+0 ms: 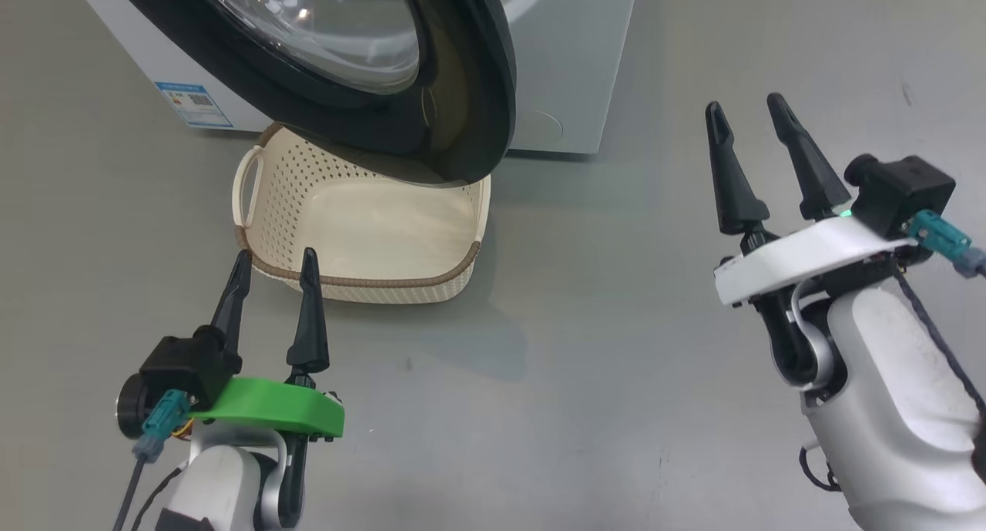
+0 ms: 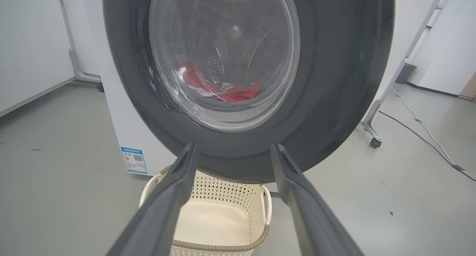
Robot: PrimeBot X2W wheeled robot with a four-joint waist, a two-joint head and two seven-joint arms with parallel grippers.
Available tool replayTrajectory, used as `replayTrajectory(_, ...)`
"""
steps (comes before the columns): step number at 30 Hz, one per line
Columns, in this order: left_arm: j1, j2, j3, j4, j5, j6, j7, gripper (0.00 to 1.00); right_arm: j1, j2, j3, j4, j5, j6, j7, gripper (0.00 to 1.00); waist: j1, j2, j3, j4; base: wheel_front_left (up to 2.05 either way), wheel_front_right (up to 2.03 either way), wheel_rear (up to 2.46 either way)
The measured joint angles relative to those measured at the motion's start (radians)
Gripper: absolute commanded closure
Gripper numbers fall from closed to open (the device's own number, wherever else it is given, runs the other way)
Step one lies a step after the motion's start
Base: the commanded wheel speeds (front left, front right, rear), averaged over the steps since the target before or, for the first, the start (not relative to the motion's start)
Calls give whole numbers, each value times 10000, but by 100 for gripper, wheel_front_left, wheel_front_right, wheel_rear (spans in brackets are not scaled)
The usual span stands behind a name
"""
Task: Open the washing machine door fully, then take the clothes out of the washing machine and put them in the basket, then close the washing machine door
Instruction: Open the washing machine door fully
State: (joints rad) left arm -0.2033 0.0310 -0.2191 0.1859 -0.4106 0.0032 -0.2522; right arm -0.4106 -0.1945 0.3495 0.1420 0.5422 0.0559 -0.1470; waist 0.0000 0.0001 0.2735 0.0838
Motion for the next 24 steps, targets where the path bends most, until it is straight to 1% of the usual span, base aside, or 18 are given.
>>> replayTrajectory(3, -121, 0, -136, -15, -27, -10, 2, 0, -593, 228, -140, 6, 623, 134, 412, 0, 0, 0, 250, 95, 0, 0, 0)
replayTrajectory(6, -297, -2, -244, -27, -38, -27, 2, 0, -1173, 529, -456, 59, 1415, 134, 844, 0, 0, 0, 497, 213, 0, 0, 0)
replayTrajectory(10, -552, -4, -374, -48, -159, -88, 0, 0, -1848, 1197, -1204, 217, 3047, 119, 1478, 0, 0, 0, 813, 406, 0, 0, 0)
replayTrajectory(13, -702, -4, -412, -48, -316, -88, 0, 0, -2426, 1262, -1446, 374, 3768, 61, 1965, 0, 0, 0, 1018, 582, 0, 0, 0)
replayTrajectory(14, -702, -4, -412, -48, -316, -88, 0, 0, -2426, 1262, -1446, 374, 3768, 61, 1965, 6, 0, 0, 1018, 582, 0, 0, 0)
replayTrajectory(15, -749, -4, -435, -44, -357, -88, 2, 0, -2629, 1223, -1511, 456, 3893, 17, 2115, 45, 0, 0, 1075, 647, 0, 0, 0)
replayTrajectory(16, -793, -6, -451, -38, -384, -88, 0, 0, -2824, 1183, -1565, 554, 4013, 10, 2266, 72, 0, 0, 1129, 717, 0, 0, 0)
replayTrajectory(17, -839, -6, -464, -33, -384, -88, 0, 0, -3000, 1164, -1615, 650, 4146, -71, 2422, 100, 0, 0, 1177, 786, 0, 0, 0)
replayTrajectory(18, -879, -6, -472, -31, -384, -88, 2, 0, -3149, 1162, -1676, 755, 4341, -75, 2573, 100, 0, 0, 1221, 853, 0, 0, 0)
replayTrajectory(19, -916, -6, -472, -21, -453, -88, 0, 0, -3386, 1172, -1741, 1001, 4836, -178, 2953, 100, 0, 0, 1300, 987, 0, 0, 0)
replayTrajectory(24, -958, -10, -543, 0, -545, -88, 2, 0, -3893, 1185, -1820, 1538, 5626, -514, 3820, 100, 0, 0, 1461, 1263, 0, 0, 0)
